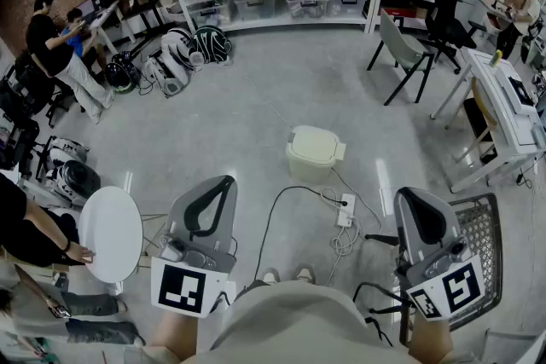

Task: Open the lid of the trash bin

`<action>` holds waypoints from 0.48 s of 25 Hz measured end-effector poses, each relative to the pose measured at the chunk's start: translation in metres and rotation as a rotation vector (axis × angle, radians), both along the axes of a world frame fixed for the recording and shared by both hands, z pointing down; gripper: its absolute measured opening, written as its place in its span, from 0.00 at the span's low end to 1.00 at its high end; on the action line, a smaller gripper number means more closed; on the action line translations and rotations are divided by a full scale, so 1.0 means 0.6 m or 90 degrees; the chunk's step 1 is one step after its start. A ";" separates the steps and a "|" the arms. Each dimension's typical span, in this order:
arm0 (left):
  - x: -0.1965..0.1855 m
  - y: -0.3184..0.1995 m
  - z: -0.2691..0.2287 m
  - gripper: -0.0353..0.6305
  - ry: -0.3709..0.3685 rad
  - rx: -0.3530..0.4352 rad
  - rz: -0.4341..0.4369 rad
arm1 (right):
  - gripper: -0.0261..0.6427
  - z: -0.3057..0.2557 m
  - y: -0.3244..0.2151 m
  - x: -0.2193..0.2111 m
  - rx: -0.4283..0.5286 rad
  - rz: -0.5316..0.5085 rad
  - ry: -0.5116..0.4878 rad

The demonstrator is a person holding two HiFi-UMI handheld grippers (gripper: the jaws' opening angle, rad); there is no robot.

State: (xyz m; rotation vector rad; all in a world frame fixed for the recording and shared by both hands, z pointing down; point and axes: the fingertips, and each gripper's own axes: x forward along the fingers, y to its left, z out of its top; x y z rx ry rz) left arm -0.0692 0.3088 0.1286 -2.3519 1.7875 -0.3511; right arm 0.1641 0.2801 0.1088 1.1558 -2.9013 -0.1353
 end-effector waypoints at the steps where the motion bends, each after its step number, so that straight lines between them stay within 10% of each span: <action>1: 0.003 -0.002 0.002 0.06 0.000 0.000 -0.001 | 0.04 0.002 -0.003 0.002 -0.003 0.000 -0.003; 12: 0.034 -0.023 0.010 0.06 -0.017 -0.008 -0.008 | 0.04 0.020 -0.030 0.043 -0.013 0.014 -0.028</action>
